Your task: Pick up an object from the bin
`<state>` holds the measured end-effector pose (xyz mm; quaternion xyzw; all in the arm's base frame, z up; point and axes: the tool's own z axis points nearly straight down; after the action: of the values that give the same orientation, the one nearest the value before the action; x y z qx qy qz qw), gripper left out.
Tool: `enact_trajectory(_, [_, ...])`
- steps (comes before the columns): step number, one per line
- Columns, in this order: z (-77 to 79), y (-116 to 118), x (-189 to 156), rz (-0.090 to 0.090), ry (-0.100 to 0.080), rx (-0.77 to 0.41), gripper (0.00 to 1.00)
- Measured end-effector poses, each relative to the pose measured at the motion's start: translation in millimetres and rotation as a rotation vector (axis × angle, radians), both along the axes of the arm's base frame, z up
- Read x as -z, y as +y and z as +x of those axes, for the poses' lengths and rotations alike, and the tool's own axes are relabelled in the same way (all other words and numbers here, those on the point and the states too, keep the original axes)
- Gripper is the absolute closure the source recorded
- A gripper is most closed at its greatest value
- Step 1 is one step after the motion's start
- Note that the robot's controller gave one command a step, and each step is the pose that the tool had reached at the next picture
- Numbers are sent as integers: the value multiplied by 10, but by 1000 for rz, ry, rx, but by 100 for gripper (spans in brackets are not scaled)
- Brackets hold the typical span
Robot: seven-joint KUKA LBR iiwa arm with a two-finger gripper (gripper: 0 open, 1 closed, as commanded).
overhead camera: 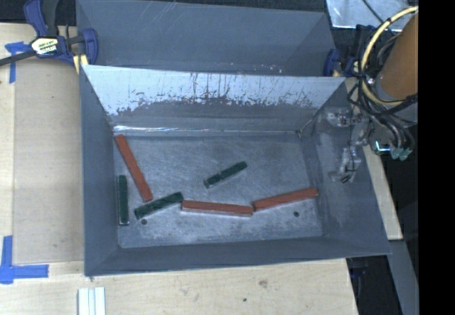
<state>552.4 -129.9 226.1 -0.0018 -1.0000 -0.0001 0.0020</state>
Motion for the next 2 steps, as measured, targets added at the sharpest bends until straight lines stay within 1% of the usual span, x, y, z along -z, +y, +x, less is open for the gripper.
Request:
enact_trajectory(1, [-410,400,1603,2,1,-171,0])
enact_trajectory(2, [-635,439,1256,0,-4,-333,0])
